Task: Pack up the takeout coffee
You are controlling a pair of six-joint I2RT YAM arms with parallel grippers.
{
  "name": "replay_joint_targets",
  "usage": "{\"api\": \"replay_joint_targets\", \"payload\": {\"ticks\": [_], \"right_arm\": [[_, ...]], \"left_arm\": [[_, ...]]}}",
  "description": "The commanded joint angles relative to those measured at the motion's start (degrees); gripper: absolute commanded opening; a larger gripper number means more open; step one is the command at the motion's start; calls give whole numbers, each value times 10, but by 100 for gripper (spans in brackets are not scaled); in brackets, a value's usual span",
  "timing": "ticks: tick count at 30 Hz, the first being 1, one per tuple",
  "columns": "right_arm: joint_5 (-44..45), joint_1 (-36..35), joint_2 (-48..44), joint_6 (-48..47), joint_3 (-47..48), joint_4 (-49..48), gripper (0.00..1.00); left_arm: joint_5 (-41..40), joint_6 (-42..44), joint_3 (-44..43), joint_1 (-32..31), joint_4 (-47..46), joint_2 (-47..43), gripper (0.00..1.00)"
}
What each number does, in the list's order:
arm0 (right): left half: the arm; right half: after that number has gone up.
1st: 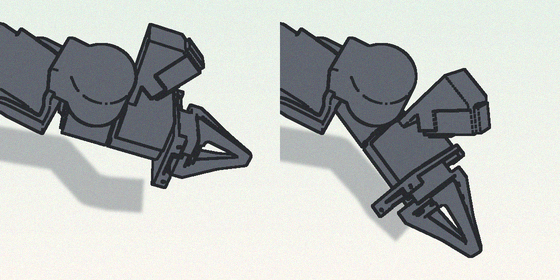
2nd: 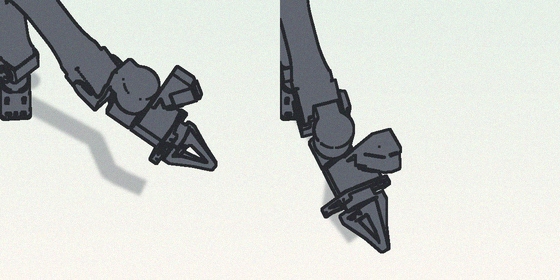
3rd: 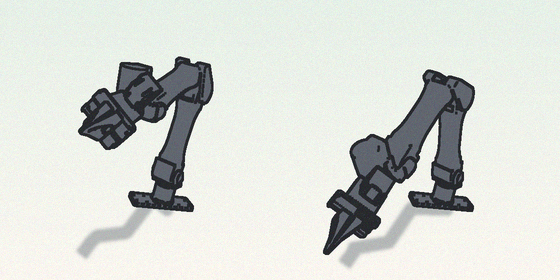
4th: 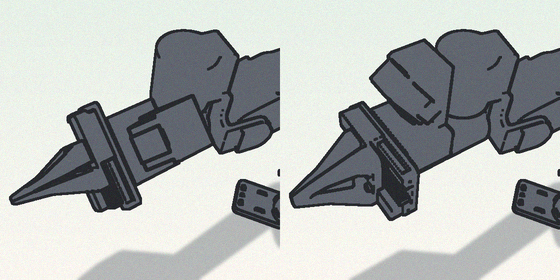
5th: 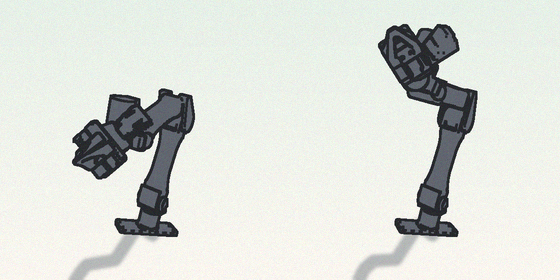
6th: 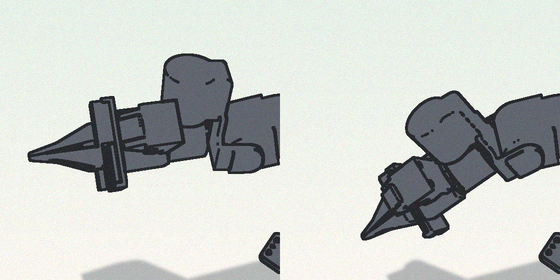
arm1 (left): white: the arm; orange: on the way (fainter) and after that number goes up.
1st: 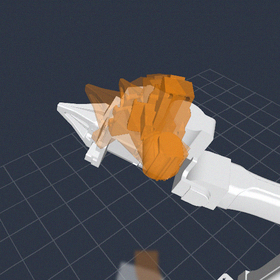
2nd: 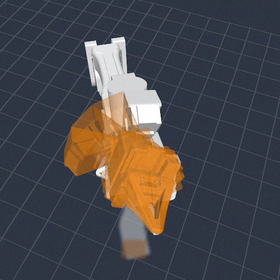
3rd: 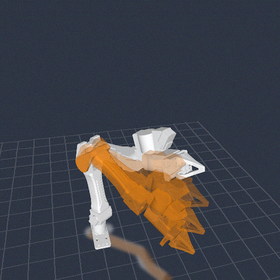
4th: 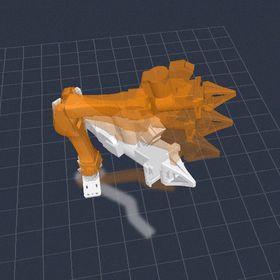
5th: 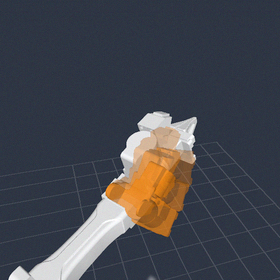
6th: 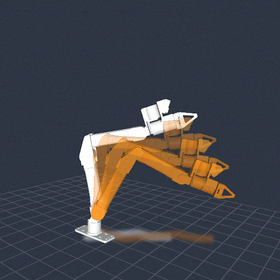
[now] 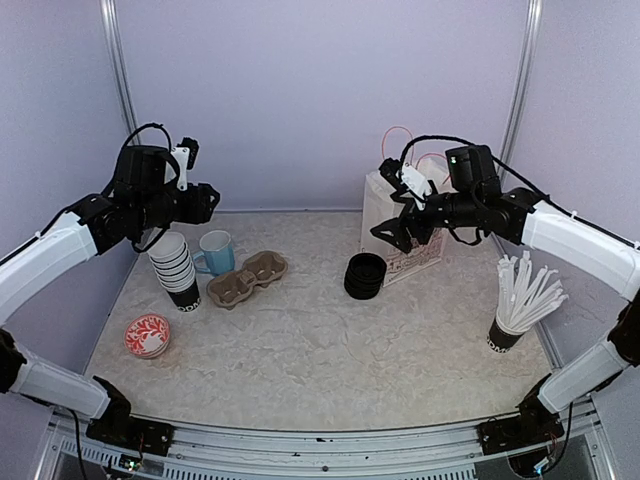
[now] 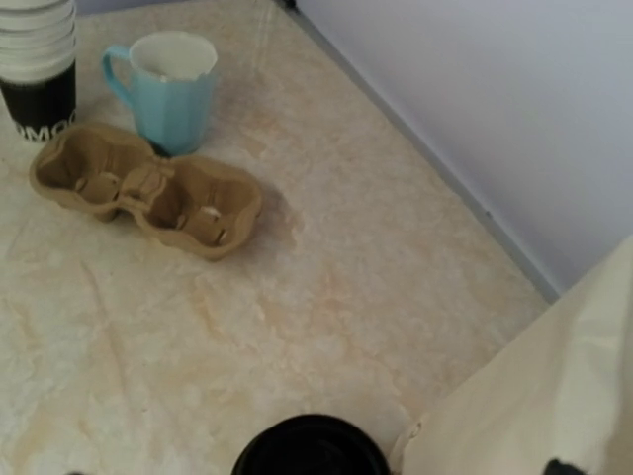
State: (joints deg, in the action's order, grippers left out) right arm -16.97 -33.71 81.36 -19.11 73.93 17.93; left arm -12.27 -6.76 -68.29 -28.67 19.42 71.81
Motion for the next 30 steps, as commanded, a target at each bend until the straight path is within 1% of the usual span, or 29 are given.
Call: {"api": "replay_joint_targets", "payload": {"ticks": [1, 5, 7, 10, 12, 13, 15, 16, 17, 18, 21, 25, 28, 30], "right_arm": [[2, -14, 19, -33, -2, -2, 99], [-40, -17, 34, -57, 19, 30, 97], [-82, -17, 42, -66, 38, 59, 95], [-120, -19, 47, -83, 67, 99, 90], [-128, -19, 42, -91, 75, 111, 89], [-130, -19, 39, -94, 76, 114, 89], [-132, -19, 31, -99, 76, 118, 88], [-131, -20, 29, -101, 74, 120, 88], [-130, -20, 26, -103, 73, 121, 88], [-128, -20, 25, -105, 70, 122, 88], [-123, -20, 22, -108, 63, 122, 89], [-123, -21, 20, -112, 58, 123, 88], [-122, -21, 15, -114, 53, 123, 88], [-120, -21, 10, -116, 48, 120, 88]], "left_arm": [[14, -8, -60, -1, 63, 18, 55], [-30, -18, -140, -1, 146, 57, 45], [-46, -32, -184, -1, 201, 79, 44], [-76, -49, -240, -1, 286, 113, 45], [-109, -61, -259, 6, 344, 131, 47], [-118, -67, -263, 14, 359, 138, 48], [-99, -70, -250, 41, 385, 146, 49], [-83, -69, -238, 53, 388, 147, 58], [-70, -70, -227, 64, 388, 147, 64], [-62, -68, -218, 70, 389, 148, 65], [-39, -66, -203, 74, 387, 154, 57], [-47, -68, -196, 81, 387, 167, 51], [-43, -68, -197, 84, 389, 175, 43], [-47, -71, -198, 85, 394, 179, 41]]}}
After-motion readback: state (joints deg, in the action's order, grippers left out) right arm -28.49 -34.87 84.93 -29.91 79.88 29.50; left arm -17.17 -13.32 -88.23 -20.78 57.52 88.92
